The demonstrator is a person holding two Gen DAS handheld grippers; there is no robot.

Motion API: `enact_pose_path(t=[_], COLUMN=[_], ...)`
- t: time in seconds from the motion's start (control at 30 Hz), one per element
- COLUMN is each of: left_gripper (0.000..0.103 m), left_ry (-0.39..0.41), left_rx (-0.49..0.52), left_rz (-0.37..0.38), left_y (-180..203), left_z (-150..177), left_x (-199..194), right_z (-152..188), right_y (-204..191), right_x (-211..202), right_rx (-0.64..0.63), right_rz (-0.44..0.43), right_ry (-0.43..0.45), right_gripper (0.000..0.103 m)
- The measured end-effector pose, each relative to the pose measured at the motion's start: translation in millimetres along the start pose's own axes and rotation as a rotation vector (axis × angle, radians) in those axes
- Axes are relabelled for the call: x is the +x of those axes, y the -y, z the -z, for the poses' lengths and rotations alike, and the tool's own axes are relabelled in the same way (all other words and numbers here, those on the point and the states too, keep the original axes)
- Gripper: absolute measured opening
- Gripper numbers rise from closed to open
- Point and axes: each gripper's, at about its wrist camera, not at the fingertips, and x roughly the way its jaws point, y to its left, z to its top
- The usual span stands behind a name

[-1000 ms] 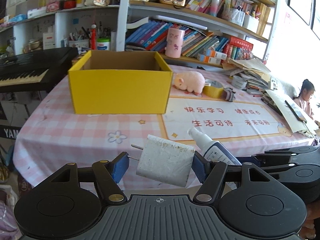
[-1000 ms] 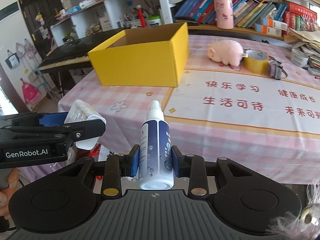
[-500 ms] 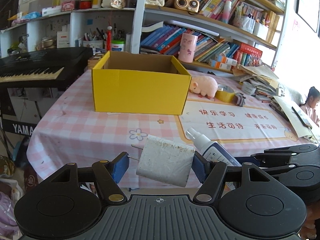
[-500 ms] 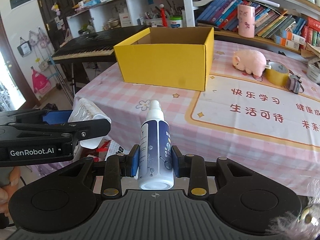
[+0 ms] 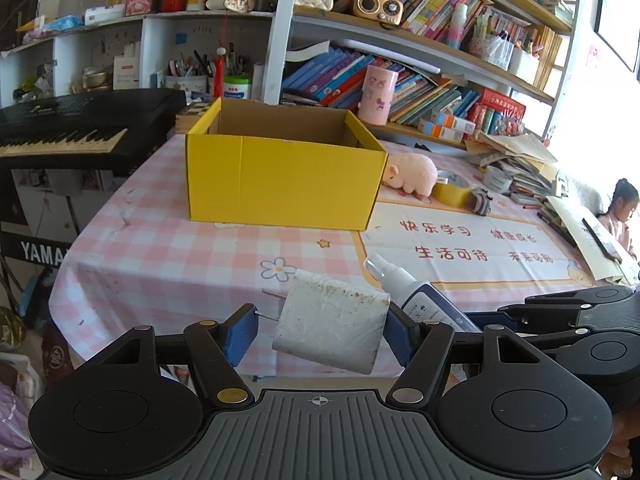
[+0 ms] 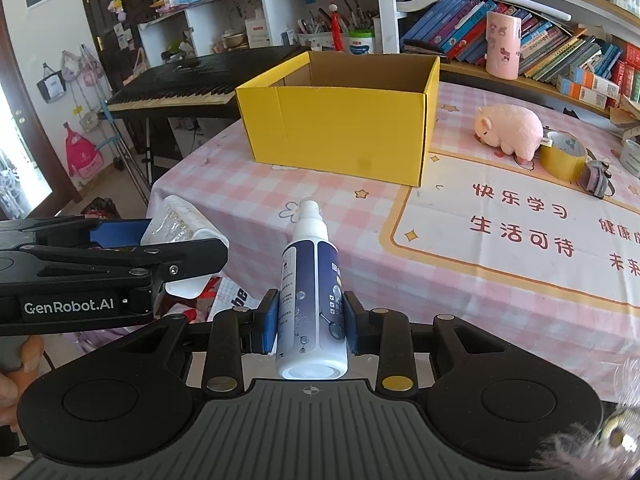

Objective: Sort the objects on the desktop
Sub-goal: 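Lift the charger with the left tool while the right tool carries the spray bottle toward the box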

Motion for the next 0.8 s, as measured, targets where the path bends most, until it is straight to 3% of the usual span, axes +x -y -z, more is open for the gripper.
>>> enact_pose_path(t=[0.57, 0.8], left_gripper=[0.067, 0.067], left_ry=[-0.005, 0.062], left_rx=[-0.019, 0.012], left_rz=[-0.031, -0.051], left_y=[-7.8, -9.2], left_z=[-17.2, -45.1], left_x=[26.2, 36.0], right_z=[-21.5, -47.7], right_y=[11.7, 27.8], right_x=[23.0, 29.9], right_rx=[-0.020, -0.011], right_rz=[-0.017, -0.051], right_ry=[-0.016, 0.037], right_gripper=[0.030, 0.030])
